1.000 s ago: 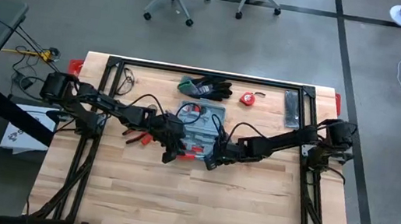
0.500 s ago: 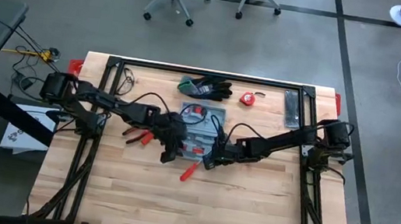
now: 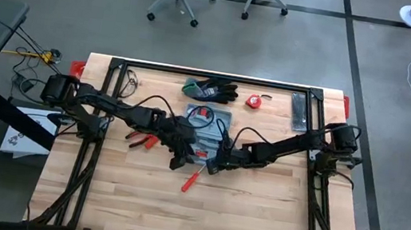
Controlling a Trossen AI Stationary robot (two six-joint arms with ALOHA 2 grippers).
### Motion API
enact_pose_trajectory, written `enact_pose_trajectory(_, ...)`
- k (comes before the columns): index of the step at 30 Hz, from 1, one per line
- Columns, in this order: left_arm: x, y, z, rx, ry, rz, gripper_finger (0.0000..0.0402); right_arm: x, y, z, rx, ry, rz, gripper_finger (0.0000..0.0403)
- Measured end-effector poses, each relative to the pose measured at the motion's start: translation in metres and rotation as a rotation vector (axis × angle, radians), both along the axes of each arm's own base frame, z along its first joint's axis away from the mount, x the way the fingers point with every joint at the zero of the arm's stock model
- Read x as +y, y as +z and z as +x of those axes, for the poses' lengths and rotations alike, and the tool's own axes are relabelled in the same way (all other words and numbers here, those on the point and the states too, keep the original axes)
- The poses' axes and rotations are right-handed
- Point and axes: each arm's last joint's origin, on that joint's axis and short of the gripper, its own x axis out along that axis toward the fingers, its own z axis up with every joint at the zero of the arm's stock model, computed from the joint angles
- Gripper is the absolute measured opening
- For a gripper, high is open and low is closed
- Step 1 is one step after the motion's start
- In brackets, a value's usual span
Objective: Prefit tool cases
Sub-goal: Remove the nut driver from the gray tool case
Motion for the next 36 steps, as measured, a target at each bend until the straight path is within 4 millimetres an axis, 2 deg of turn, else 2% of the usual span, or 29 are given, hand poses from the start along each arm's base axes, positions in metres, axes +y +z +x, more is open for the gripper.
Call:
enact_pose_trajectory(5,-0.012,-0.003,-0.004,0.066,0.018,-0.046,0.0166,-0.001,0.001,0.000,-0.002,-0.017,-0.026,0.0000)
enact_pose_trajectory(10,-0.027,-0.004,-0.007,0.093,0.022,-0.063,0.0166,-0.003,0.011,-0.009,0.038,-0.027,-0.060,0.0000)
enact_pose_trajectory(19,-0.045,-0.003,-0.008,0.062,0.253,-0.026,0.0166,-0.007,0.051,-0.028,0.042,0.072,-0.150,0.0000)
enact_pose_trajectory(24,-0.057,-0.002,-0.003,0.010,0.331,-0.108,0.0166,-0.010,0.072,-0.040,0.038,0.118,-0.187,0.0000)
enact_pose_trajectory(28,-0.072,-0.018,0.006,0.004,0.392,-0.164,0.0166,-0.010,0.093,-0.054,0.023,0.139,-0.210,0.0000)
enact_pose_trajectory(32,-0.090,-0.042,0.017,0.109,0.454,-0.178,0.0164,-0.009,0.108,-0.072,0.058,0.196,-0.248,0.0000)
enact_pose_trajectory(36,-0.099,-0.041,0.030,0.163,0.524,-0.129,0.0164,-0.011,0.118,-0.089,0.109,0.219,-0.290,0.0000)
